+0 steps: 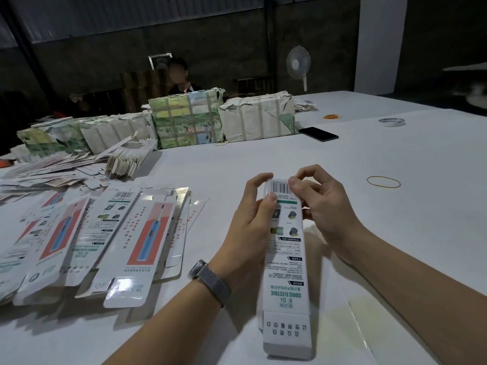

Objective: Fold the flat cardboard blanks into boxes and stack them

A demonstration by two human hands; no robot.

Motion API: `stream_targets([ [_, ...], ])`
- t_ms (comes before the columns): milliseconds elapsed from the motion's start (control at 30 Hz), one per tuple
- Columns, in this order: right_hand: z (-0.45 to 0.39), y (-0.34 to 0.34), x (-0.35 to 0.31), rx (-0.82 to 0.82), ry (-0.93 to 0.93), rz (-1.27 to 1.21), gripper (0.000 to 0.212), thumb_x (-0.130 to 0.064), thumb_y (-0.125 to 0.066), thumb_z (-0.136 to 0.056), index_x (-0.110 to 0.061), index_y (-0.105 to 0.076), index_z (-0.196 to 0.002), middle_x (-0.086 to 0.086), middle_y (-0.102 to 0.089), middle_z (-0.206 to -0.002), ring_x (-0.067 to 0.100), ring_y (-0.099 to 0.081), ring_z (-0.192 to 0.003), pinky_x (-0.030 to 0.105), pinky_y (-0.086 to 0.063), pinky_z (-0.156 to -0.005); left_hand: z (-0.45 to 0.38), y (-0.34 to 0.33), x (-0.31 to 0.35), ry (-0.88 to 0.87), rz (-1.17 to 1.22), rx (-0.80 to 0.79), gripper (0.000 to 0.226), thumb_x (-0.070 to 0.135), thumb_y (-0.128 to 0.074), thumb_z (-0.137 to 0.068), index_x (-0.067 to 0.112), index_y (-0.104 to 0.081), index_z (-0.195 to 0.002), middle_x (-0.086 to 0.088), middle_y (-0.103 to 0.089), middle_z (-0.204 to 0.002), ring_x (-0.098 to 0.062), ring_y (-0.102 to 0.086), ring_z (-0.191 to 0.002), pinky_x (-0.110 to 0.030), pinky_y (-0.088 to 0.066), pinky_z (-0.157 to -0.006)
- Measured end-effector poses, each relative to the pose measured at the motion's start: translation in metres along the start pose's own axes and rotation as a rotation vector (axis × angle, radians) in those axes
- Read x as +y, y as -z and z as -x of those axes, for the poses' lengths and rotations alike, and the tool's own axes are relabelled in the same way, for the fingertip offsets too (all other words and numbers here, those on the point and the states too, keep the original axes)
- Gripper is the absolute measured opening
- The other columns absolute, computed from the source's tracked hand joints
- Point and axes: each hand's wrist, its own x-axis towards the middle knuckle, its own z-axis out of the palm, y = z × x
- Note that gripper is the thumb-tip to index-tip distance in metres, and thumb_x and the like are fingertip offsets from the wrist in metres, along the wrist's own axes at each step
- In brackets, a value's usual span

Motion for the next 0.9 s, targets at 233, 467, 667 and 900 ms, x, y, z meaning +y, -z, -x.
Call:
stream_targets([
  [233, -0.001, 0.004, 0.001, 0.041, 0.103, 0.133, 0.018, -0.019, -0.065, -0.095, -0.022, -0.057, -0.079, -0.004, -0.066, -0.074, 0.016, -0.071, -0.072, 0.032, -0.057, -0.053, 0.0, 0.002, 0.003, 0.006, -0.017, -0.013, 0.02, 0.033, -0.039, -0.106, 0.039, -0.041, -0.124, 0.004, -0.074, -0.088, -0.016, -0.073, -0.075, -0.025, -0.057, -0.063],
  [467, 0.0, 0.0, 0.003, 0.039, 0.073, 0.038, 0.006, -0.012, -0.067, -0.094, -0.014, -0.067, -0.088, 0.002, -0.072, -0.083, 0.017, -0.071, -0.068, 0.027, -0.055, -0.054, 0.0, 0.003, 0.002, 0.002, -0.027, -0.011, 0.022, 0.031, -0.039, -0.107, 0.037, -0.041, -0.128, 0.001, -0.075, -0.09, -0.016, -0.073, -0.075, -0.024, -0.056, -0.062],
  [667, 0.002, 0.0, 0.006, 0.062, -0.014, -0.058, 0.007, -0.015, -0.07, -0.092, -0.009, -0.07, -0.088, 0.005, -0.075, -0.08, 0.019, -0.071, -0.067, 0.025, -0.055, -0.057, -0.001, 0.003, 0.0, 0.002, -0.037, 0.018, 0.025, 0.036, -0.041, -0.103, 0.039, -0.044, -0.128, 0.0, -0.075, -0.091, -0.015, -0.073, -0.073, -0.025, -0.057, -0.062],
  [900, 0.003, -0.012, 0.008, 0.051, 0.021, 0.021, 0.015, -0.019, -0.068, -0.093, -0.029, -0.066, -0.105, 0.003, -0.067, -0.11, 0.023, -0.073, -0.086, 0.035, -0.061, -0.069, -0.005, 0.004, 0.002, 0.016, -0.025, 0.103, 0.021, 0.024, -0.038, -0.109, 0.032, -0.041, -0.128, 0.003, -0.075, -0.084, -0.019, -0.073, -0.072, -0.032, -0.059, -0.062],
])
